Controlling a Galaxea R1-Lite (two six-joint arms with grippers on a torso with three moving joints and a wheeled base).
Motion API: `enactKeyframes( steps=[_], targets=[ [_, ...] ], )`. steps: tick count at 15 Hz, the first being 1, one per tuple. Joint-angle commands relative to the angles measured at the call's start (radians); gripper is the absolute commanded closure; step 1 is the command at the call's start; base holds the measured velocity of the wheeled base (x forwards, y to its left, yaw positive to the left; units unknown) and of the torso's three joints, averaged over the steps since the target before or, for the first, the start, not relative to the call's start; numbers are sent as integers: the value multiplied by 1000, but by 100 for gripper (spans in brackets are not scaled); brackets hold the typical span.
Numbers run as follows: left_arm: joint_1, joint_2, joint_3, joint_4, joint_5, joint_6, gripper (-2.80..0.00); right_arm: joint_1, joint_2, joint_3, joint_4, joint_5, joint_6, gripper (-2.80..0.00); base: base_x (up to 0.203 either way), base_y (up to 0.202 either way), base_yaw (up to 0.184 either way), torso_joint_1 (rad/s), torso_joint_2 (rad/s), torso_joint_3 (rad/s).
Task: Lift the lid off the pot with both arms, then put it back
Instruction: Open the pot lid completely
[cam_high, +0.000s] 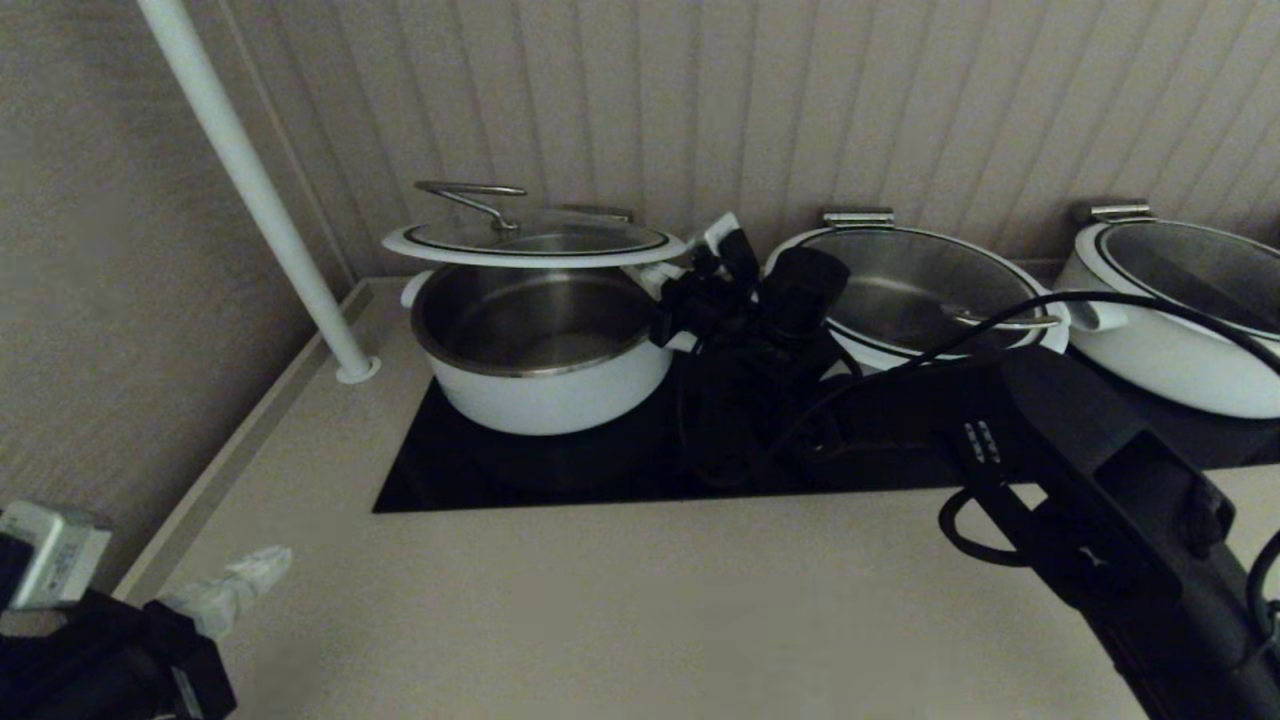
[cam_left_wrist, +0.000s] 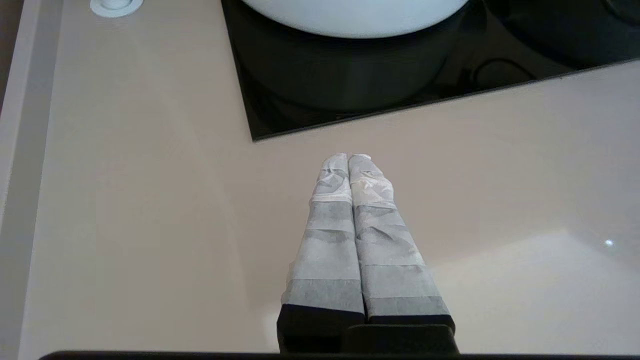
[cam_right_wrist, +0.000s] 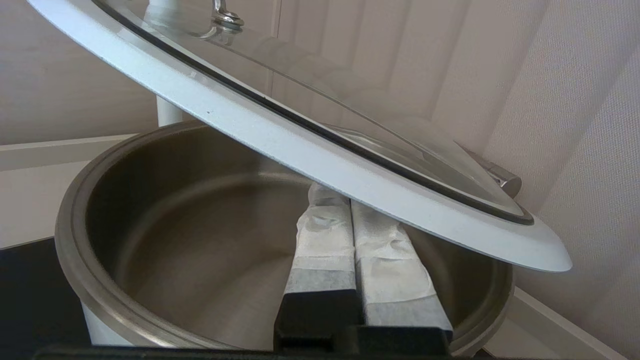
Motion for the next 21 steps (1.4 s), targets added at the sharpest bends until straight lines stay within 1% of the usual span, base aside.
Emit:
enactKeyframes(
  steps=[1, 12, 14, 21],
  targets=[
    [0, -28, 5, -4, -1, -3, 0, 0, 0, -1, -7, 2, -1, 0, 0, 0, 0, 0, 0, 0],
    [2, -122, 5, 1, 2, -4, 0, -1, -2, -24, 14, 2, -13, 0, 0, 0, 0, 0, 0, 0],
    [2, -147, 5, 22, 2, -1, 0, -3, -3, -24, 14, 2, -14, 0, 0, 0, 0, 0, 0, 0],
    [1, -290, 5, 161, 7, 3, 0, -3, -5, -24, 13, 2, -14, 0, 0, 0, 0, 0, 0, 0]
  ],
)
